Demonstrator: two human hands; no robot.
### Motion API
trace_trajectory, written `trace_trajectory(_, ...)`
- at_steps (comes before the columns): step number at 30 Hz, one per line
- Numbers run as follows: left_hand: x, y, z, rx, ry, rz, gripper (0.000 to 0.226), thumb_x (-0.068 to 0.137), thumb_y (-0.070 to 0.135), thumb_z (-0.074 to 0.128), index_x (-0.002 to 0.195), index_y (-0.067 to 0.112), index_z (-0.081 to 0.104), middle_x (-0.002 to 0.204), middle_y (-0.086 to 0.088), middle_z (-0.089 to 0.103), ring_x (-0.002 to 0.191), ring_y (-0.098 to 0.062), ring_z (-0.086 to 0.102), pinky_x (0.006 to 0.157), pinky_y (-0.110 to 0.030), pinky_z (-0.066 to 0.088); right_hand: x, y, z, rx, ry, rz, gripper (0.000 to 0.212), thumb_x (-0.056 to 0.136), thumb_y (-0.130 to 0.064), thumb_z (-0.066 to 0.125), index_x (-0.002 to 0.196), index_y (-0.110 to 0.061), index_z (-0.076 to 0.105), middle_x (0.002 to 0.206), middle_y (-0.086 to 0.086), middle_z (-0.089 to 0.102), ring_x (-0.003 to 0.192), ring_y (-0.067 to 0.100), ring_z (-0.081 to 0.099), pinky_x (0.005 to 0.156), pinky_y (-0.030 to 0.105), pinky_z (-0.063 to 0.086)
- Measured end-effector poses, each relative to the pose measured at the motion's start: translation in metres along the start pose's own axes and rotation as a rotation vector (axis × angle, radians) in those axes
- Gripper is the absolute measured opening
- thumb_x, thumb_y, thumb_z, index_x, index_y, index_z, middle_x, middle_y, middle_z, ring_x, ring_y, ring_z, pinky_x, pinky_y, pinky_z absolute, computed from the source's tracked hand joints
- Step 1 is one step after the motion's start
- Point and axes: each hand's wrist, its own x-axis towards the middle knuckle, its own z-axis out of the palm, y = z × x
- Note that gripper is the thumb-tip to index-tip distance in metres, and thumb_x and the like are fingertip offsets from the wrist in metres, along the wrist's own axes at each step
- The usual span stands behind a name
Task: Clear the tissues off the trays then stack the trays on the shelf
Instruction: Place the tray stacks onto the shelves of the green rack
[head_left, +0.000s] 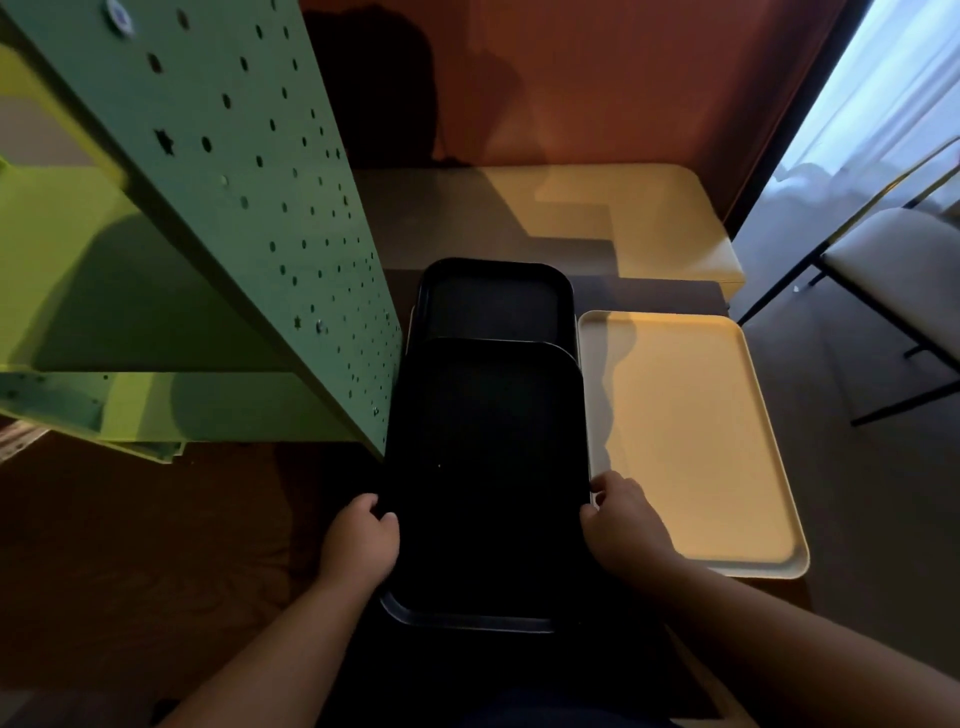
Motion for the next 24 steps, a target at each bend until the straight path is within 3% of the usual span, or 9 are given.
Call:
trace_trajectory(2,-0.002,0.003,0.003,-0.014,-0.03,-0.04,0.055,0.101,0.019,0.05,0.154,0.009,0.038,0.154,-0.013,0.046,0.137,-0.032,0.048,0.108,-0.039,0.044,0.005,-0.001,0.002,0.043,-0.059,0.049,0.031,0.097,-0.028,0.052,0.126,-0.017,0.053,0.116,0.005,0.063,0.094,0.024,0.062,0.076,0.034,0.047)
trace_trajectory(4,-0.006,0.008,0.007,-0.037,-0.043,-0.079,0.06,0.099,0.018,0.052,0.155,0.009,0.033,0.155,-0.014,0.042,0.137,-0.032,0.047,0.102,-0.034,0.044,0.01,-0.002,0.005,0.082,-0.091,0.085,0.034,0.097,-0.034,0.052,0.126,-0.016,0.054,0.116,0.007,0.066,0.096,0.025,0.064,0.078,0.034,0.049)
trace_trajectory(8,-0.012,0.017,0.015,-0.085,0.0,-0.122,0.067,0.08,0.029,0.058,0.144,0.014,0.047,0.137,-0.012,0.054,0.119,-0.034,0.058,0.1,-0.046,0.052,0.017,-0.003,0.013,0.172,-0.084,0.158,0.043,0.101,-0.049,0.042,0.116,-0.013,0.057,0.106,0.006,0.066,0.093,0.025,0.065,0.082,0.038,0.052)
trace_trajectory(13,-0.03,0.038,0.027,-0.051,0.096,-0.187,0.08,0.09,0.029,0.063,0.157,0.016,0.022,0.157,-0.012,0.031,0.141,-0.036,0.034,0.11,-0.049,0.038,0.014,-0.004,0.02,0.368,0.101,0.166,0.037,0.105,-0.048,0.037,0.109,-0.014,0.051,0.101,0.005,0.06,0.087,0.021,0.059,0.074,0.038,0.044)
trace_trajectory(24,-0.006,0.102,0.038,0.041,0.208,0.104,0.092,0.087,0.031,0.064,0.159,0.018,0.008,0.159,-0.013,0.025,0.146,-0.036,0.023,0.117,-0.048,0.026,0.072,-0.031,-0.03,0.501,0.245,0.031,0.035,0.104,-0.048,0.041,0.106,-0.016,0.053,0.097,0.004,0.061,0.086,0.02,0.059,0.083,0.046,0.053)
